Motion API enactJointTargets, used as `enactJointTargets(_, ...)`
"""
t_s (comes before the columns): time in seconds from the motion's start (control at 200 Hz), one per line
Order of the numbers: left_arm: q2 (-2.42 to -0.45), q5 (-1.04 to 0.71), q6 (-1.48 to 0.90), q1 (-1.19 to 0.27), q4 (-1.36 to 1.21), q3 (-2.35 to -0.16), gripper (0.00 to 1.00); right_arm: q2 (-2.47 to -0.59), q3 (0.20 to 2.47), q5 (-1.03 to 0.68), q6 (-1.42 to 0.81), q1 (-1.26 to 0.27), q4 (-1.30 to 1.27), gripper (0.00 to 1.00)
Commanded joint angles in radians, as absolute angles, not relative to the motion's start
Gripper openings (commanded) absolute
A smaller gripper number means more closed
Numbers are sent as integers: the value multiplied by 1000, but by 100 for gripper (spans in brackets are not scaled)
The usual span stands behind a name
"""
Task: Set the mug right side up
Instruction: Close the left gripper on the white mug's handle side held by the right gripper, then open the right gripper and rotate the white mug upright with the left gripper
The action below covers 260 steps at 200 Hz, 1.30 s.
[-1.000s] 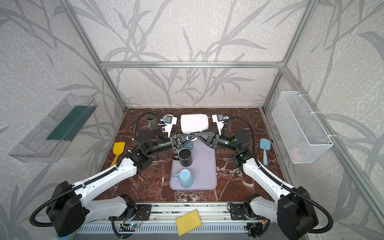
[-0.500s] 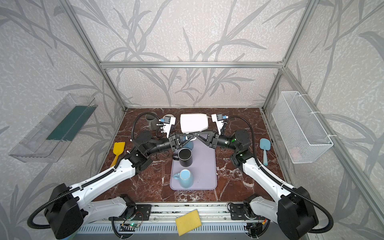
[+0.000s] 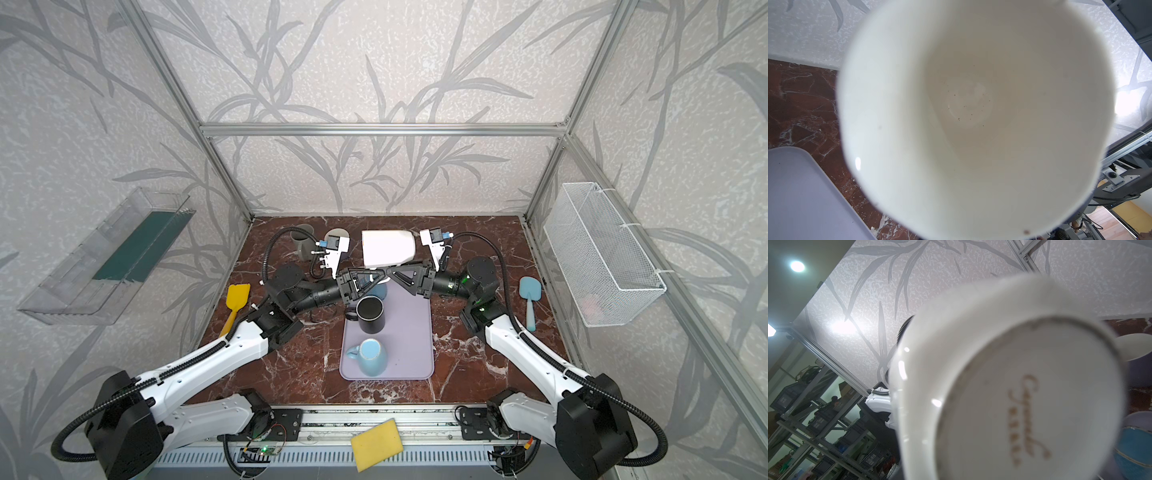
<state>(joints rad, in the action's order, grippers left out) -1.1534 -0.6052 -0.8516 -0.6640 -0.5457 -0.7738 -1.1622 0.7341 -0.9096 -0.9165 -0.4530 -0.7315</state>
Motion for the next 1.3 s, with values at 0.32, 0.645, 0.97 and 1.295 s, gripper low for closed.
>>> enactJointTargets(0.32,-1101,-570,-825,-664,-609,-776,0,-1121,751,-899,-838,-460,-653,47)
enactJointTargets(0.645,-1097,-554,-819,-664,-586,-776,0,-1120,736,-881,-812,-458,-604,47)
enactJointTargets(0.97,-1095,-513,-786,-661,-491,-801,0,-1109,717,-865,-787,-459,-558,46)
enactJointTargets(1.295,-1125,-460,-741,-649,-336,-854,0,-1095,698,-853,-764,-457,-525,46)
